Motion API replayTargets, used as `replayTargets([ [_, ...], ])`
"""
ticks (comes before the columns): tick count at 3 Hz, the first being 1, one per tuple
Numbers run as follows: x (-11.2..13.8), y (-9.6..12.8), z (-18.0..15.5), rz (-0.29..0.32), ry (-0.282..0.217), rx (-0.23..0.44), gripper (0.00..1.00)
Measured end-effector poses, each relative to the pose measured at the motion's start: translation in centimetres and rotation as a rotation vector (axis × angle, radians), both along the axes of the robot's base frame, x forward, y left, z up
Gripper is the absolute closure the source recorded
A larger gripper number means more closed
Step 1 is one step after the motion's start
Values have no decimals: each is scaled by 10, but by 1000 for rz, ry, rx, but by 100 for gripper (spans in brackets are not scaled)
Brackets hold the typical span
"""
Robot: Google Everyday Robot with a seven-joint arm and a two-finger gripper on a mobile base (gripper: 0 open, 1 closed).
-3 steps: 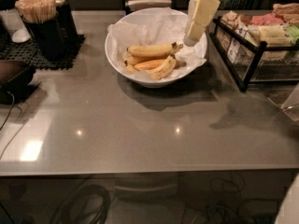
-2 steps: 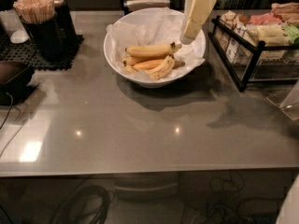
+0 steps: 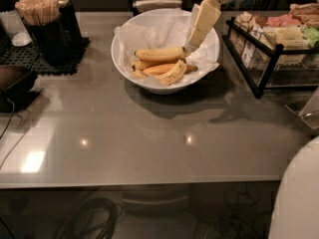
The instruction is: Pick banana from white bowl
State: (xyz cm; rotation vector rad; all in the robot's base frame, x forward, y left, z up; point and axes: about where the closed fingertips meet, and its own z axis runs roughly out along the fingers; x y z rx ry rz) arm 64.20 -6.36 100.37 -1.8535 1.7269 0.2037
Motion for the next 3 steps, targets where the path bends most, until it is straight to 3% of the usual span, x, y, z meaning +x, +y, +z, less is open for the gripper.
replayTargets([
  [1,27,13,-18,12,16,1,0],
  [2,31,14,-19,11,12,6,18],
  [3,35,14,-21,-3,6,23,16],
])
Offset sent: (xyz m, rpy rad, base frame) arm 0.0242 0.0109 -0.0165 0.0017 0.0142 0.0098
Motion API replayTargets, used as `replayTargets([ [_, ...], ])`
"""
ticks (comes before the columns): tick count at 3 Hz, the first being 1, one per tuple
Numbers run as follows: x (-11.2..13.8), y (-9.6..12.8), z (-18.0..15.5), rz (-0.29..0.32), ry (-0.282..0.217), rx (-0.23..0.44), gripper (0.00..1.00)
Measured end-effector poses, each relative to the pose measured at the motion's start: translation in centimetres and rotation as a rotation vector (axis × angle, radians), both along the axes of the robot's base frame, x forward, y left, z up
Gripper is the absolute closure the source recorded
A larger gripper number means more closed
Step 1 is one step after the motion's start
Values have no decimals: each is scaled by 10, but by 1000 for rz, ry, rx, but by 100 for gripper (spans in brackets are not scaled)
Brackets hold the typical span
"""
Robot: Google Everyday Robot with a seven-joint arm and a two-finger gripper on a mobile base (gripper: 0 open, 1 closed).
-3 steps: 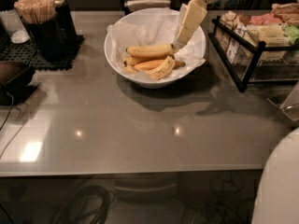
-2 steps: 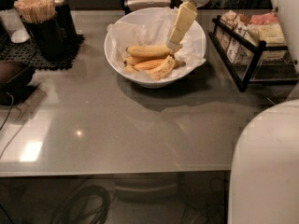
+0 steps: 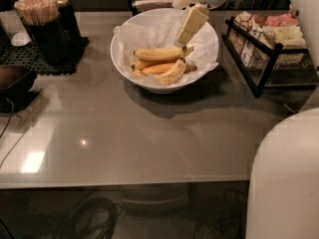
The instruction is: Pick banana from white bowl
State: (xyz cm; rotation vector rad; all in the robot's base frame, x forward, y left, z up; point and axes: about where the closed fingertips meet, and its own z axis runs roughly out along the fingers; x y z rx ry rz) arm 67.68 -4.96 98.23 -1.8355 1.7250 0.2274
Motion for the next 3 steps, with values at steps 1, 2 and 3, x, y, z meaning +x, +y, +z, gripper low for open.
replayTargets([
  [1,14,14,-11,4,7,40,11],
  [2,31,40,-28,50,27,47,14],
  [3,41,56,-46,72,60,46,14],
])
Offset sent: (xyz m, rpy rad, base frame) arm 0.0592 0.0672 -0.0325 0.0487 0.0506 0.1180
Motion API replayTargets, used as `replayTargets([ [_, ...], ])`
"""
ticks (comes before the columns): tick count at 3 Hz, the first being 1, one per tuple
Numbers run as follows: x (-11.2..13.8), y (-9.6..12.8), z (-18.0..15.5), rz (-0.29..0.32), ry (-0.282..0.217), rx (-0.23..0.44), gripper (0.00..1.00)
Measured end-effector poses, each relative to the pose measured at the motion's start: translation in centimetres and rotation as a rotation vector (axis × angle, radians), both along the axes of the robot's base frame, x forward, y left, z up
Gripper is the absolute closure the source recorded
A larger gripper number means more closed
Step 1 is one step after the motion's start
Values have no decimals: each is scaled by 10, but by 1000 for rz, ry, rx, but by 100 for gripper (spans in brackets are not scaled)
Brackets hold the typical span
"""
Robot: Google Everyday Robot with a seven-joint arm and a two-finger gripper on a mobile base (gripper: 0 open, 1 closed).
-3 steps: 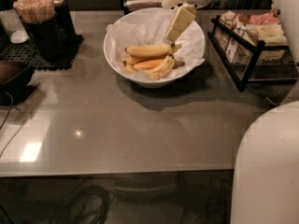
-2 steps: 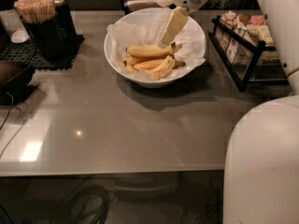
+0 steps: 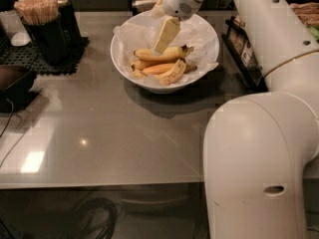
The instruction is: Pick banana from white bowl
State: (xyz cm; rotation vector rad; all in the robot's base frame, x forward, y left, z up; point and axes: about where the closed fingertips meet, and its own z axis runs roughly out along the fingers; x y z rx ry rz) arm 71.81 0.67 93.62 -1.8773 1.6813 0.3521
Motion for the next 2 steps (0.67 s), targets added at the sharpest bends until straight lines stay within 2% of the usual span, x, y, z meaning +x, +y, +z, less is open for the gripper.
replayTargets([
  [1,8,7,-14,1,26,-1,14],
  [2,11,6,-29,-7,56,-6,13],
])
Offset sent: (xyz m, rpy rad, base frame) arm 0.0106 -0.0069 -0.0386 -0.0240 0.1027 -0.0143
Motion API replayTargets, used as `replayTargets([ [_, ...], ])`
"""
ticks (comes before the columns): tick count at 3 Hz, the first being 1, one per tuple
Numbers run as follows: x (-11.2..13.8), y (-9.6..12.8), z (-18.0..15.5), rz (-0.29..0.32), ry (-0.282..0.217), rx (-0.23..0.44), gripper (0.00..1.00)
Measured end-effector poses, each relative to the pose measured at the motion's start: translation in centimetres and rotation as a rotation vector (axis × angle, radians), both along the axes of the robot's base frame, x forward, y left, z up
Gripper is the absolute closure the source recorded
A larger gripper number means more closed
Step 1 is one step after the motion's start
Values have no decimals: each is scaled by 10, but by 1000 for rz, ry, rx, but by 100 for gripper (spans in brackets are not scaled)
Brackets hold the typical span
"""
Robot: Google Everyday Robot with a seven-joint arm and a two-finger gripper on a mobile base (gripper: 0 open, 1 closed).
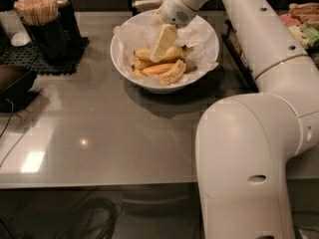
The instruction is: Pick banana from white bowl
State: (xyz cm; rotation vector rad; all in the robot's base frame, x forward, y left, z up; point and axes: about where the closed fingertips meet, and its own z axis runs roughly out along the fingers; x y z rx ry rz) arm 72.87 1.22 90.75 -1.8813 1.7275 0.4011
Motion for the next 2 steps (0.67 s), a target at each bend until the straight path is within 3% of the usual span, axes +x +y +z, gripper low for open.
replayTargets([
  [2,0,-17,-15,-31,36,-14,13],
])
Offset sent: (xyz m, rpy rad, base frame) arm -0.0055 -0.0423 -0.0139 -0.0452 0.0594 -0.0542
